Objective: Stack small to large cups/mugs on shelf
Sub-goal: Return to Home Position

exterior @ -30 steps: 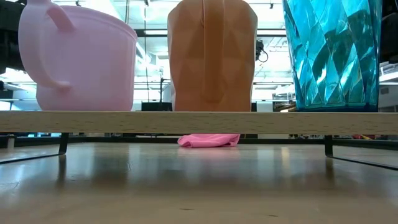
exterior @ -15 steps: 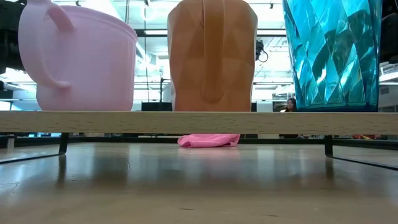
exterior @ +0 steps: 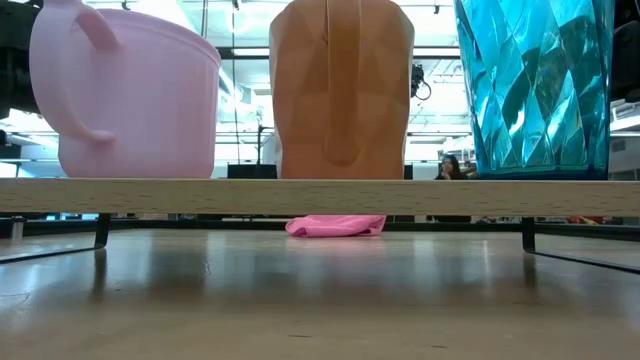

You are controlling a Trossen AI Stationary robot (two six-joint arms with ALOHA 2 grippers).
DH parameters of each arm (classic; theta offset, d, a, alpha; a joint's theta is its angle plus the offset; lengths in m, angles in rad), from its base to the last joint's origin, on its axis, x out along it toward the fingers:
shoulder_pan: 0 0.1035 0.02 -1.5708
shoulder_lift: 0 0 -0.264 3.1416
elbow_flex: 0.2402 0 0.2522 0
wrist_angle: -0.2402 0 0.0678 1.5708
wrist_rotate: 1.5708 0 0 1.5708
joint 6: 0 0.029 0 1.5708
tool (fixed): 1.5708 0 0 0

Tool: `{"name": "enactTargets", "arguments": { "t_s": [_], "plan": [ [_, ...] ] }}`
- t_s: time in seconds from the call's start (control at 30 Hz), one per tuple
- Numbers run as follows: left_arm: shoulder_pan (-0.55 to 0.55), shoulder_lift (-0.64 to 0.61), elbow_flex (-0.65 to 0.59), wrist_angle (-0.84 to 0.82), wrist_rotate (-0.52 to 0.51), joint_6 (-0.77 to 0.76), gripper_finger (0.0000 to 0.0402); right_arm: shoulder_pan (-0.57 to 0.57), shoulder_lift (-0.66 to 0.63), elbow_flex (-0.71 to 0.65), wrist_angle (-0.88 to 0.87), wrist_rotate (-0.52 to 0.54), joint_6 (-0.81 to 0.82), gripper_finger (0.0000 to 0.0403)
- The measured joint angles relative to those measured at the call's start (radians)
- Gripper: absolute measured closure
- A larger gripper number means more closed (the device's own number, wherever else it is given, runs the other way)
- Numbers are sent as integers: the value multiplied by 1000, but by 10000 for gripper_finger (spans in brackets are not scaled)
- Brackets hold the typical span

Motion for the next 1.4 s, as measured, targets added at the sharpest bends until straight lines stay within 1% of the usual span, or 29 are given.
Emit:
{"name": "enactTargets", "arguments": {
  "t_s": [0.27, 0.67, 1.07, 1.4],
  "plan": [
    [0, 0, 0, 0, 0, 1, 378, 0, 0, 0, 0, 0, 0, 345],
    [0, 0, 0, 0, 0, 0, 366, 0, 0, 0, 0, 0, 0, 345],
    [0, 0, 0, 0, 0, 1, 378, 0, 0, 0, 0, 0, 0, 345],
    [0, 0, 0, 0, 0, 1, 366, 0, 0, 0, 0, 0, 0, 345]
  ]
}}
